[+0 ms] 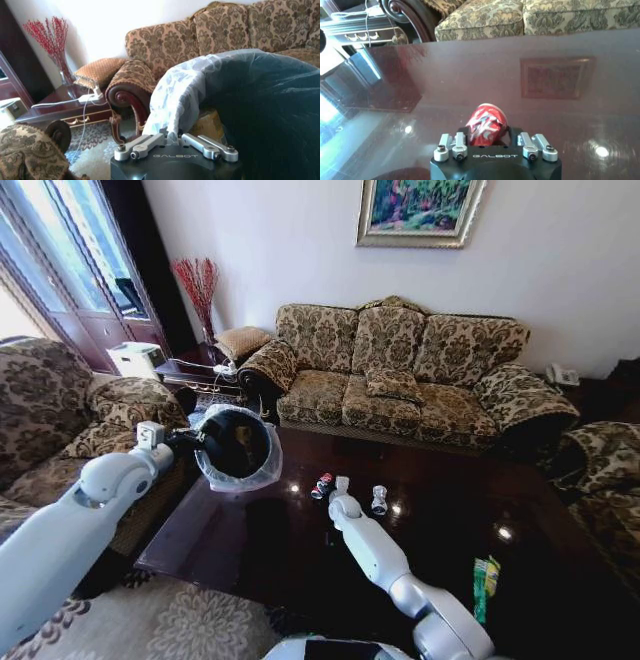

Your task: Move to the front of the table and place the trash on the table into the trash bin.

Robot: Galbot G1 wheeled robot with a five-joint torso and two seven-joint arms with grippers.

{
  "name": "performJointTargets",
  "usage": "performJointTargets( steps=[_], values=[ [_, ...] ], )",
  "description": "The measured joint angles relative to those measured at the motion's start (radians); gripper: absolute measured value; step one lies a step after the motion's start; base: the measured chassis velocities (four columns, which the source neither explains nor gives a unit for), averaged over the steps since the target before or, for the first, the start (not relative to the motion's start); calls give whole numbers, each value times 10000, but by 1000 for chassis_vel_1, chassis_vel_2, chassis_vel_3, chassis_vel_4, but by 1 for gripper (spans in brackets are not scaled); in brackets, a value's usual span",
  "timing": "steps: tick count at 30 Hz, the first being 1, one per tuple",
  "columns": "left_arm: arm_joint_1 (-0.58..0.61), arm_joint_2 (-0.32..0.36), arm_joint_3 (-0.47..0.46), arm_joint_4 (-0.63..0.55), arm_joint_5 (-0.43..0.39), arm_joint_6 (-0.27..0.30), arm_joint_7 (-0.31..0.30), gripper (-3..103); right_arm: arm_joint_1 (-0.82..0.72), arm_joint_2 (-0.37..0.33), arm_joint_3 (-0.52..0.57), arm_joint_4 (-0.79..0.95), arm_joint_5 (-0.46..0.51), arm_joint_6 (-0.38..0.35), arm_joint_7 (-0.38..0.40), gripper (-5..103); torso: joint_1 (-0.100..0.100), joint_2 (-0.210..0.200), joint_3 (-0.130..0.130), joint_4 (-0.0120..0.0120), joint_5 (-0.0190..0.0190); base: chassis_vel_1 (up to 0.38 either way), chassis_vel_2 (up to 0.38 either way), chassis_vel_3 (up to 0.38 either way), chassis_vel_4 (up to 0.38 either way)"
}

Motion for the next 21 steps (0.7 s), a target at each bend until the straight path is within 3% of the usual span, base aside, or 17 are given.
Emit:
performJointTargets(
  steps=[6,12,14,17,21],
  values=[
    [39,18,-66,-115,-21,6,-3,0,-142,-23,-55,237,81,107,-23,37,2,-2,2,0,4,0,0,0,0],
    [138,3,-54,-198,-24,11,-12,0,-287,-188,118,989,116,367,237,35,4,-5,6,3,4,0,0,0,0],
    [188,-19,79,-282,-34,12,-9,0,-477,-730,306,2592,148,534,471,35,5,-4,5,3,5,0,0,0,0],
    [194,-27,163,-294,-62,15,8,0,-566,-1179,408,3459,153,584,534,35,4,-4,4,3,5,0,0,0,0],
    [122,-49,420,-326,-422,115,47,0,-764,-2846,770,6108,174,1156,73,35,3,-4,2,-3,5,0,0,0,0]
  ],
)
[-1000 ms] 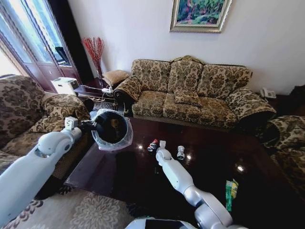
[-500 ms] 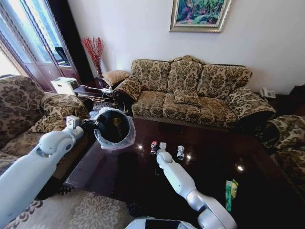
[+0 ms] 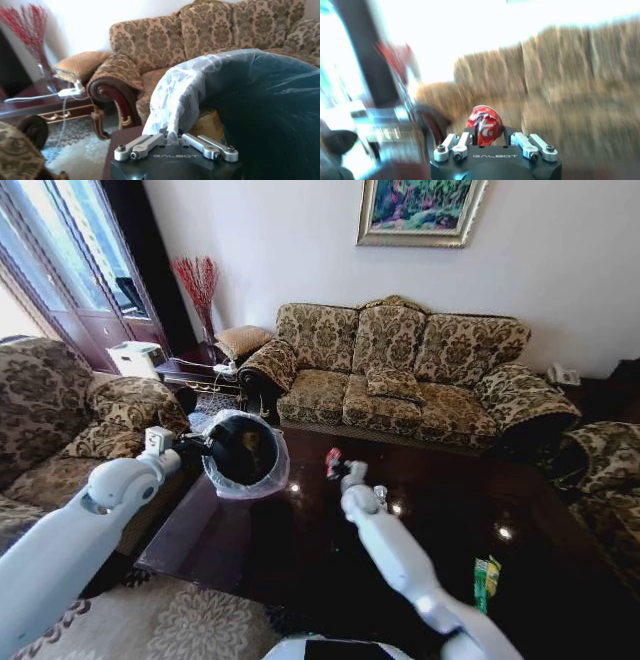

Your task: Move to the front of the table and place the trash on the table into the trash bin.

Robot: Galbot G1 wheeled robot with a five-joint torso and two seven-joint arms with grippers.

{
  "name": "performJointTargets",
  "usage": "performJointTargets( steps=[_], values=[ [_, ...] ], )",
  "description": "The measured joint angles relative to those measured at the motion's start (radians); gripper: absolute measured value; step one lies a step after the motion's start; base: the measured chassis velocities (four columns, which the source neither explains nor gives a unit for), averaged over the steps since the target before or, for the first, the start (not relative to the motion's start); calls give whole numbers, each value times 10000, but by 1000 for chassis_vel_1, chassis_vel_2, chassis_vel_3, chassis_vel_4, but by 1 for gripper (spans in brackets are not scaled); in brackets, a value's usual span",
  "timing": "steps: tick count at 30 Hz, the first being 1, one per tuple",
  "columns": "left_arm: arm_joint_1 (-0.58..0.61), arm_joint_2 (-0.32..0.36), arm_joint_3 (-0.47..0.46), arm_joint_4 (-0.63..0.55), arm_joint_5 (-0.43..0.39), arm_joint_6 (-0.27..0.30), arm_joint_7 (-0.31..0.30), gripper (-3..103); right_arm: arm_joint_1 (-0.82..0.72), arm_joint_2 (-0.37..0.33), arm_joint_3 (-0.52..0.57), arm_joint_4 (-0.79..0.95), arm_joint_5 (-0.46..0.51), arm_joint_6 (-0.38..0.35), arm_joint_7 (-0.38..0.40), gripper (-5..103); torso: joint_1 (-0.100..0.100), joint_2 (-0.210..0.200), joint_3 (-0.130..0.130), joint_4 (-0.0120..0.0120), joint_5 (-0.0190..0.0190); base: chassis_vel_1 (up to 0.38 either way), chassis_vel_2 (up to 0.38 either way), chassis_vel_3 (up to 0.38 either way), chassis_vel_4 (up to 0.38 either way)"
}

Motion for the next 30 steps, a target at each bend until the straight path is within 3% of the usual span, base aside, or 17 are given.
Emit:
performJointTargets(
  steps=[1,2,4,6,8,10,12,14,19,30],
  values=[
    [0,0,0,0,0,0,0,0,0,0,0,0,0,0,0,35,0,0,0,0,0,0,0,0,0],
    [2,14,70,-16,-124,36,1,0,0,-671,127,999,270,353,-593,35,1,0,0,2,2,0,0,0,0],
    [-106,70,200,-9,-313,130,0,0,107,-1368,249,2131,896,702,-1414,35,0,0,0,-1,0,0,0,0,0],
    [-122,87,217,-8,-363,162,-13,0,174,-1539,261,2429,1149,760,-1691,35,-1,0,0,0,0,0,0,0,0],
    [-403,204,505,-47,-706,369,-113,0,462,-2103,274,3437,2269,840,-2684,35,-3,1,-2,10,-1,0,0,0,0],
    [-690,239,803,-56,-844,481,-137,0,513,-2289,267,3714,2634,881,-2947,35,-3,1,-2,13,1,0,0,0,0],
    [-1783,279,1979,-109,-1393,779,-253,0,573,-2675,185,4227,3328,982,-3708,35,-3,1,-2,5,-4,0,0,0,0],
    [-2211,279,2463,-110,-1637,854,-335,0,597,-2762,116,4307,3420,1032,-4070,35,-3,0,-1,1,-2,0,0,0,0],
    [-3459,61,4170,133,-2159,1040,-493,0,802,-2823,-517,4301,3297,931,-5068,35,-1,0,0,-2,-2,0,0,0,0],
    [-3439,30,4360,49,-2232,1115,-486,0,1311,-2531,-2047,3308,969,1341,-5983,35,0,0,0,5,-2,0,0,0,0]
  ],
)
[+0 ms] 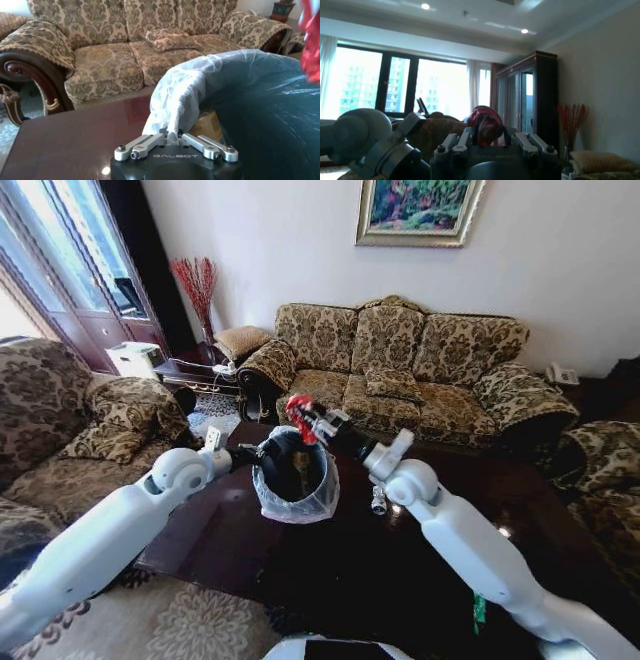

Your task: Move to the front of the table and place the trash on the table into the trash bin.

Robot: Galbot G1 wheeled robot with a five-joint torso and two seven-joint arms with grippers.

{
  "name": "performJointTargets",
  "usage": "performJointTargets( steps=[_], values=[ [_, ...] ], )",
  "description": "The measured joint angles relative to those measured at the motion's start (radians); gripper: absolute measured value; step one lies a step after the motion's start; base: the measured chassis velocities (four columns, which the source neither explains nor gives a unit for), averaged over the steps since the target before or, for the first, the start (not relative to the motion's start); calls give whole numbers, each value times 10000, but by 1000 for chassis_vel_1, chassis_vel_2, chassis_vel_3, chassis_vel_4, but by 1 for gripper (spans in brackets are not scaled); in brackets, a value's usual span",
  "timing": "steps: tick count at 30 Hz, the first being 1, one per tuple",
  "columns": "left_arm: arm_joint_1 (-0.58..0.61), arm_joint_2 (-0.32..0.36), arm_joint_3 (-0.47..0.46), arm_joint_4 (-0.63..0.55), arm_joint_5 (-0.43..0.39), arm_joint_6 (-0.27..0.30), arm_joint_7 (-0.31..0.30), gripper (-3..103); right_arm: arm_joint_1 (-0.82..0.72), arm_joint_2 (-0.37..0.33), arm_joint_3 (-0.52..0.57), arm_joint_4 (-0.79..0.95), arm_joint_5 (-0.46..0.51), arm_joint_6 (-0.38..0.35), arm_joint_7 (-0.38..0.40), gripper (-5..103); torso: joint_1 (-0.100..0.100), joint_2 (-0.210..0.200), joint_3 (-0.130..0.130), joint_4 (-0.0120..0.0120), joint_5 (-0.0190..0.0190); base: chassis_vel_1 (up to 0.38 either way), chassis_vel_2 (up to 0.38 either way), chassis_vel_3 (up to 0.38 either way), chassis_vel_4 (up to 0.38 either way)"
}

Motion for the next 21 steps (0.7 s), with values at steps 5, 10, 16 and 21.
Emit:
performJointTargets(
  steps=[5,10,16,21],
  values=[
    [146,87,-181,-104,-13,2,62,0,39,2,-332,-147,-742,117,-111,35,-2,1,-1,1,-2,0,0,0,0],
    [334,181,-450,-255,-23,8,102,0,-209,-125,-414,-138,-1167,157,-75,49,-1,1,0,-2,-1,0,0,0,0],
    [548,185,-640,-379,-23,11,115,0,-339,-177,-478,36,-1206,166,203,71,-2,1,-1,-1,-1,0,0,0,0],
    [846,190,-985,-466,29,13,112,0,-394,-140,-284,427,-858,122,1217,87,-1,1,0,-1,-1,0,0,0,0]
  ],
)
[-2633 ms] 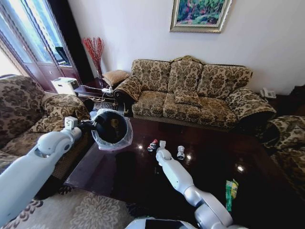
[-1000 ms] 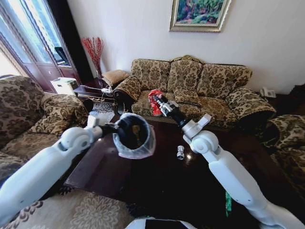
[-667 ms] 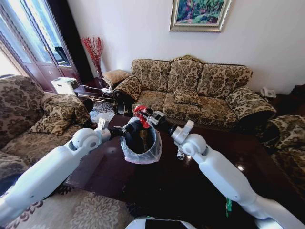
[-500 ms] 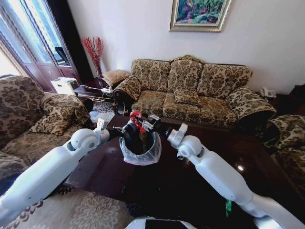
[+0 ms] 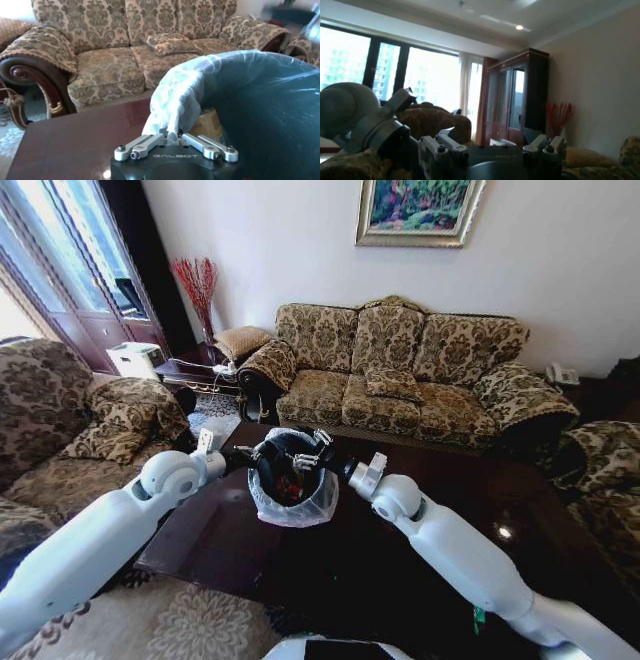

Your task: Move to the front of the table and place the trash on the table into the trash bin.

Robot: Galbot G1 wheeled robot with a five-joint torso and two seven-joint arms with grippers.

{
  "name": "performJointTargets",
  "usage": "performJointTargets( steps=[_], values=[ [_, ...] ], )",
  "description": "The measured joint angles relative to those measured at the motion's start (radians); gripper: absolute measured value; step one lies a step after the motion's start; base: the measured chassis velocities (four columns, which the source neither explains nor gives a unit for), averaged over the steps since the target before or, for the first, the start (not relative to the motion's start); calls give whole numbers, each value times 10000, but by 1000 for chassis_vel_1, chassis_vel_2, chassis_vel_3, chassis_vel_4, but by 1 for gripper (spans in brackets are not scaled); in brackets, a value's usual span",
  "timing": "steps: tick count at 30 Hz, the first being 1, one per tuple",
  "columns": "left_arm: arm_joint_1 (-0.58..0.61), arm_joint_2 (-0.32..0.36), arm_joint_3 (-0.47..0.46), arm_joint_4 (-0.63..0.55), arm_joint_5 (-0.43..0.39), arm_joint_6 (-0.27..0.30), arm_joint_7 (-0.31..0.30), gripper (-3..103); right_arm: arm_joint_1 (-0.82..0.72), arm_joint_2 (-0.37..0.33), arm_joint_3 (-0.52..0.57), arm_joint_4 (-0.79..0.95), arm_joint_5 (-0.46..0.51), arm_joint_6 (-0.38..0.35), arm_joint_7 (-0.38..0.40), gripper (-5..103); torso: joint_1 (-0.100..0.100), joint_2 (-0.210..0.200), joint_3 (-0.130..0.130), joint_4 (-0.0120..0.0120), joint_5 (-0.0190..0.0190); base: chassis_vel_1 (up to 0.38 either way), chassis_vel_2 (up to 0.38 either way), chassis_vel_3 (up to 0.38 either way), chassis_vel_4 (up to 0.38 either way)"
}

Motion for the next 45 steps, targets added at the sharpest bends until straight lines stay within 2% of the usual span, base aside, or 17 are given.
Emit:
performJointTargets(
  steps=[2,3,5,6,8,9,10,14,18,19,20,22,28,36,42,44,45],
  values=[
    [313,-22,-308,20,330,-68,35,0,-187,-45,431,480,997,-111,1641,96,-1,0,-1,1,2,0,0,0,0],
    [313,-22,-308,20,330,-68,35,0,-187,-45,431,480,997,-111,1641,96,-1,0,-1,1,2,0,0,0,0],
    [698,-79,-666,42,867,-234,251,0,-571,-435,1093,694,1991,37,3006,100,-1,1,-1,2,-3,0,0,0,0],
    [698,-79,-666,42,867,-234,251,0,-571,-435,1093,694,1991,37,3006,100,-1,1,-1,2,-3,0,0,0,0],
    [978,-118,-883,36,1214,-377,396,0,-1067,-774,1873,645,2142,61,3626,100,-1,1,-1,4,-1,0,0,0,0],
    [1187,-194,-1009,25,1454,-473,513,0,-1740,-988,2758,395,1939,-150,3910,100,0,0,-1,3,0,0,0,0,0],
    [1187,-194,-1009,25,1454,-473,513,0,-1740,-988,2758,395,1939,-150,3910,100,0,0,-1,3,0,0,0,0,0],
    [1382,-552,-1119,-106,1638,-569,543,0,-3779,-846,4497,-674,1128,-1120,5120,100,-1,1,-1,-3,2,0,0,0,0],
    [1381,-687,-1226,-180,1637,-586,528,0,-4738,-360,5152,-1905,403,-1139,5105,100,-2,1,-1,-4,4,0,0,0,0],
    [1382,-736,-1263,-191,1636,-588,527,0,-5055,-50,5282,-2538,56,-907,4935,100,-2,0,-1,-5,9,0,0,0,0],
    [1382,-736,-1263,-191,1636,-588,527,0,-5055,-50,5282,-2538,56,-907,4935,100,-2,0,-1,-5,9,0,0,0,0],
    [1422,-756,-1295,-208,1638,-608,520,0,-5294,377,5303,-3232,-193,-605,4542,100,-1,1,-1,-2,-3,0,0,0,0],
    [1498,-757,-1310,-256,1647,-654,527,0,-4803,1128,4634,-4644,-220,-412,3583,100,-2,1,-1,2,-3,0,0,0,0],
    [1476,-589,-1310,-181,1629,-721,592,0,-4199,2062,4377,-5984,-205,-559,3138,100,0,1,0,2,-2,0,0,0,0],
    [1424,-519,-1310,-166,1607,-759,628,0,-4186,2307,4358,-6298,-232,-670,2896,102,0,1,0,0,-1,0,0,0,0],
    [1383,-501,-1310,-163,1603,-771,647,0,-4192,2366,4359,-6371,-240,-696,2849,95,0,0,0,0,0,0,0,0,0],
    [1383,-501,-1310,-163,1603,-771,647,0,-4192,2366,4359,-6371,-240,-696,2849,95,0,0,0,0,0,0,0,0,0]
  ],
)
